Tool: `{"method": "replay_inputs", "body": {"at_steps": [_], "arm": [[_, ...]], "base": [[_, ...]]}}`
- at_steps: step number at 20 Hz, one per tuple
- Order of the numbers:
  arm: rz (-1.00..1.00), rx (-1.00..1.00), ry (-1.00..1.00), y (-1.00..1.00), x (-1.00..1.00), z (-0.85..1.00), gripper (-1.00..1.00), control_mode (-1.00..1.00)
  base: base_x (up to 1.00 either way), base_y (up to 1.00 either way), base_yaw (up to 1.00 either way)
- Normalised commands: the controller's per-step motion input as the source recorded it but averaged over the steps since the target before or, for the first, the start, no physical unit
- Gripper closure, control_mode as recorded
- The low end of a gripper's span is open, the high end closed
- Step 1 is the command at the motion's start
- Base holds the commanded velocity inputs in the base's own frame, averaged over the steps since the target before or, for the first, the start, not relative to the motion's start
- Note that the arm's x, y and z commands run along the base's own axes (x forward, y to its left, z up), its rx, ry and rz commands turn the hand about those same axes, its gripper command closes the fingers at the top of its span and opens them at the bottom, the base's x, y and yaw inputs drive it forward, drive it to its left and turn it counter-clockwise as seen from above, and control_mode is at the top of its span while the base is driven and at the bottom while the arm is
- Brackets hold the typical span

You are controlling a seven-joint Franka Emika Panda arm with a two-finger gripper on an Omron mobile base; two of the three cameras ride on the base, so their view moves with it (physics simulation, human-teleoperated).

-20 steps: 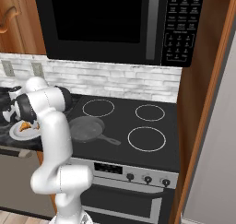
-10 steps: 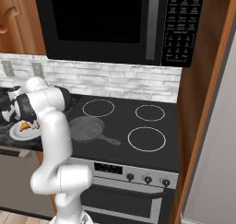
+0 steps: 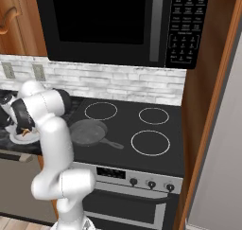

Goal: Pick the croissant and place it on the pan. Then turn on the stove to warm the croissant.

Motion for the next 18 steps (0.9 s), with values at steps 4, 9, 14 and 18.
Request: {"method": "replay_inputs", "body": {"at_steps": [4,9,14,18], "arm": [[0.0,0.05,-0.21,-0.25,-0.09,0.39,1.0,-1.0],[0.0,0.22,-0.04,-0.24,0.0,0.69,1.0,-1.0],[0.0,0.21,0.08,-0.25,0.02,0.81,1.0,-1.0],[0.0,0.01,0.13,-0.32,-0.05,0.57,1.0,-1.0]], "base": [[0.0,0.0,0.0],[0.0,0.0,0.0],[0.0,0.0,0.0],[0.0,0.0,0.0]]}}
